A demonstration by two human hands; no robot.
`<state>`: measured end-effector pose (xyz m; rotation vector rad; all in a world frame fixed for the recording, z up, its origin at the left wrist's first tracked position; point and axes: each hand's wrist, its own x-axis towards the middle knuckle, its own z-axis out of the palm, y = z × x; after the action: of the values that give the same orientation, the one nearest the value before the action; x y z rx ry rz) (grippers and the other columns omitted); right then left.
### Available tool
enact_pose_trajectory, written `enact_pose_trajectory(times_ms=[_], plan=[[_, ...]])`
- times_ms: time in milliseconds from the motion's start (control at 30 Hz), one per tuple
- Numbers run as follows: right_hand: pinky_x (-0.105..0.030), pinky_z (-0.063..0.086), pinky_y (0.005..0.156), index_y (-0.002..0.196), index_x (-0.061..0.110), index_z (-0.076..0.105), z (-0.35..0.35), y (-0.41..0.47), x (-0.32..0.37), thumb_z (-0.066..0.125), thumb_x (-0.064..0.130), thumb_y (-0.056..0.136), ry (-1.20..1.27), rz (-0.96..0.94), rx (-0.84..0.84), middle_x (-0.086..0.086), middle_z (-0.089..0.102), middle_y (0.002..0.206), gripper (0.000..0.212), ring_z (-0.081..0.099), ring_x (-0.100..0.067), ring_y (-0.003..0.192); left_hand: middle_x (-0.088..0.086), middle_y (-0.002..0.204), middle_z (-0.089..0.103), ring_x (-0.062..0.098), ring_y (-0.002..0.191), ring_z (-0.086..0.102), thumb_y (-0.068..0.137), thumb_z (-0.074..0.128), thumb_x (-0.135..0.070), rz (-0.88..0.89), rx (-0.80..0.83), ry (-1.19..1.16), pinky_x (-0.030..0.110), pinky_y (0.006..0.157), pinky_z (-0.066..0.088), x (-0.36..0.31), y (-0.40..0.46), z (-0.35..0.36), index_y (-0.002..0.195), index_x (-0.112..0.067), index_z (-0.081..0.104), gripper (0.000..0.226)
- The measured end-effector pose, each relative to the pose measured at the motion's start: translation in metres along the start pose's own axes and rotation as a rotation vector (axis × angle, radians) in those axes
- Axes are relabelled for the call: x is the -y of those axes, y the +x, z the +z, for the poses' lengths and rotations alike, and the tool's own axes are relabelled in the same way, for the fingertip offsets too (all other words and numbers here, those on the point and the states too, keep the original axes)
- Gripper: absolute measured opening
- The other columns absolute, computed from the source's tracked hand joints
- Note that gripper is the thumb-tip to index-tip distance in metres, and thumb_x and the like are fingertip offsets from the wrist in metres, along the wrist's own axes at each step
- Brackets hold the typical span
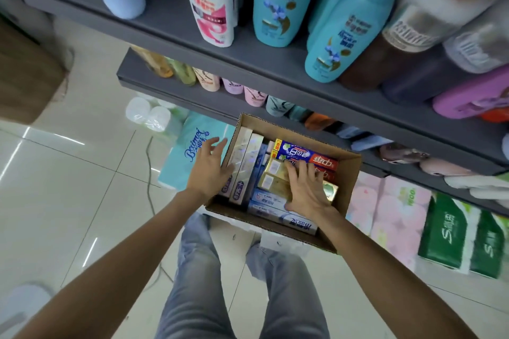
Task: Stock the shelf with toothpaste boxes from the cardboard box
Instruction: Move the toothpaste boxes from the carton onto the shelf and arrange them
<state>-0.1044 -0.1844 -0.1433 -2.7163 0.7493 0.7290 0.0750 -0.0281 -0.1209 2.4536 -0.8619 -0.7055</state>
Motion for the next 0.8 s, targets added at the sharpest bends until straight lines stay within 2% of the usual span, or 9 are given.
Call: enact_pose_trajectory(times_ms=[67,133,267,367,467,567,633,700,800], plan=[[-0.042,0.036,0.101,0.143,0.014,0.025,-0.019,-0.013,0.003,0.08,0.033,0.068,0.237,0.073,-0.167,-0.011,0.036,0.132,0.095,0.038,-0.027,0.121,0.008,0.144,0.031,0.019,0.132,0.03,0.086,0.064,-0.03,0.0,-0.059,-0.207,0.026,0.105,0.026,-0.017,-0.009,-0.004,0.142,-0.011,0.035,0.066],[-0.041,0.037,0.1,0.142,0.014,0.026,-0.034,-0.02,0.004,0.079,0.031,0.07,0.228,0.127,-0.207,-0.012,0.034,0.132,0.091,0.037,-0.03,0.122,0.003,0.145,0.025,0.014,0.132,0.024,0.081,0.064,-0.041,-0.07,0.047,-0.361,0.027,0.109,0.023,-0.031,-0.02,-0.002,0.145,-0.016,0.029,0.077],[-0.045,0.037,0.1,0.145,0.015,0.021,-0.029,-0.025,0.005,0.075,0.035,0.076,0.177,0.183,-0.031,-0.013,0.027,0.139,0.089,0.031,-0.033,0.128,0.019,0.151,0.019,0.039,0.137,0.021,0.084,0.064,-0.031,-0.192,0.166,-0.014,0.045,0.11,0.029,-0.024,-0.019,0.013,0.143,-0.012,0.03,0.071],[-0.043,0.036,0.101,0.144,0.017,0.027,-0.021,-0.018,0.007,0.07,0.036,0.08,0.143,0.138,-0.071,-0.01,0.029,0.14,0.079,0.032,-0.03,0.129,0.015,0.149,0.027,0.037,0.131,0.033,0.084,0.062,-0.016,-0.167,0.128,0.035,0.046,0.102,0.039,-0.016,-0.011,0.01,0.139,-0.013,0.037,0.061],[-0.042,0.032,0.106,0.143,0.017,0.031,-0.012,-0.007,0.009,0.069,0.025,0.082,0.062,0.057,-0.09,-0.011,0.033,0.143,0.072,0.033,-0.029,0.131,0.016,0.141,0.038,0.035,0.125,0.037,0.078,0.064,-0.005,0.038,0.022,0.135,0.044,0.092,0.046,-0.008,-0.014,0.008,0.13,-0.011,0.047,0.055],[-0.042,0.027,0.11,0.147,0.017,0.024,-0.001,0.006,0.0,0.073,0.015,0.077,-0.054,0.071,-0.088,-0.014,0.028,0.148,0.085,0.028,-0.031,0.135,0.015,0.123,0.055,0.03,0.111,0.046,0.068,0.072,-0.005,0.485,-0.063,0.255,0.04,0.08,0.053,-0.001,-0.011,0.011,0.111,-0.01,0.06,0.045],[-0.045,0.025,0.112,0.148,0.016,0.02,0.004,0.015,-0.009,0.072,0.007,0.074,-0.08,0.102,-0.104,-0.016,0.028,0.147,0.09,0.027,-0.032,0.136,0.01,0.121,0.058,0.028,0.112,0.051,0.074,0.073,-0.02,0.578,0.147,0.287,0.04,0.09,0.05,-0.005,-0.007,0.015,0.116,-0.014,0.059,0.045],[-0.045,0.032,0.108,0.146,0.013,0.026,0.007,0.025,-0.018,0.068,0.001,0.074,-0.115,0.113,-0.155,-0.016,0.04,0.139,0.085,0.037,-0.032,0.129,0.007,0.131,0.052,0.026,0.121,0.046,0.081,0.066,-0.041,0.453,0.429,0.403,0.038,0.1,0.041,-0.013,0.0,0.023,0.131,-0.02,0.046,0.057],[-0.042,0.041,0.095,0.132,0.01,0.044,0.01,0.036,-0.026,0.056,0.003,0.086,-0.178,0.112,-0.242,-0.012,0.058,0.119,0.048,0.053,-0.03,0.111,0.006,0.137,0.046,0.025,0.123,0.045,0.08,0.063,-0.054,0.394,0.671,0.574,0.038,0.1,0.04,-0.021,0.011,0.044,0.137,-0.024,0.034,0.07]])
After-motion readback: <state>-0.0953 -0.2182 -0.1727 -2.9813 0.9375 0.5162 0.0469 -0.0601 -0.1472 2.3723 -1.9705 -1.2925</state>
